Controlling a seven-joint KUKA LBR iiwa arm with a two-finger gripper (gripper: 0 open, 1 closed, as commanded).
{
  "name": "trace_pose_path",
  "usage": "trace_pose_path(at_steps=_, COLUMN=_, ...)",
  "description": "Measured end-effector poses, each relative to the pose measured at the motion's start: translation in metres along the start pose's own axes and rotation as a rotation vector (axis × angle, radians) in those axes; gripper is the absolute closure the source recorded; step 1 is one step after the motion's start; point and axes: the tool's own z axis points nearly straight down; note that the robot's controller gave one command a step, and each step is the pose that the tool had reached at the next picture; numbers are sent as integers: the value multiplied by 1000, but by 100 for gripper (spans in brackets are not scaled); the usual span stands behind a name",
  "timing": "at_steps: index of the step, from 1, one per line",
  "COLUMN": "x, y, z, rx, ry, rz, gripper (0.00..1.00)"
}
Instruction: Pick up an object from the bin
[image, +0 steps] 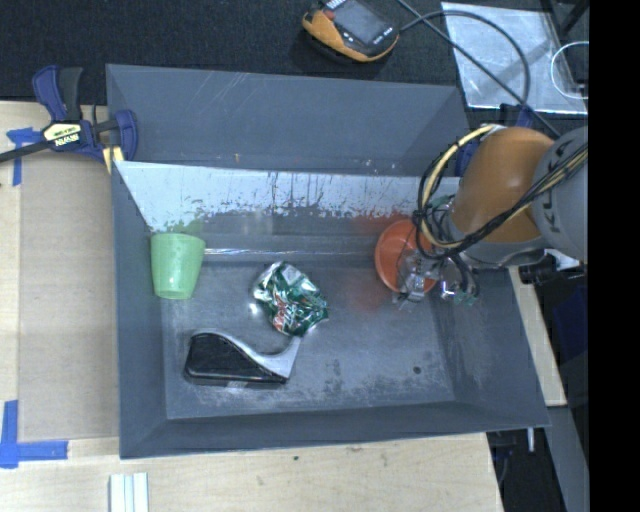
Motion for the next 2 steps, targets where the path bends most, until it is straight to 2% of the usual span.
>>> trace_pose_path(at_steps=1, x=-37, y=-19, z=21, rx=2, ry=15, rz=-213, gripper=100)
trace_pose_path(at_steps=2, x=-29, y=-41, z=-21, rx=0, ry=-1, rz=13, gripper=100)
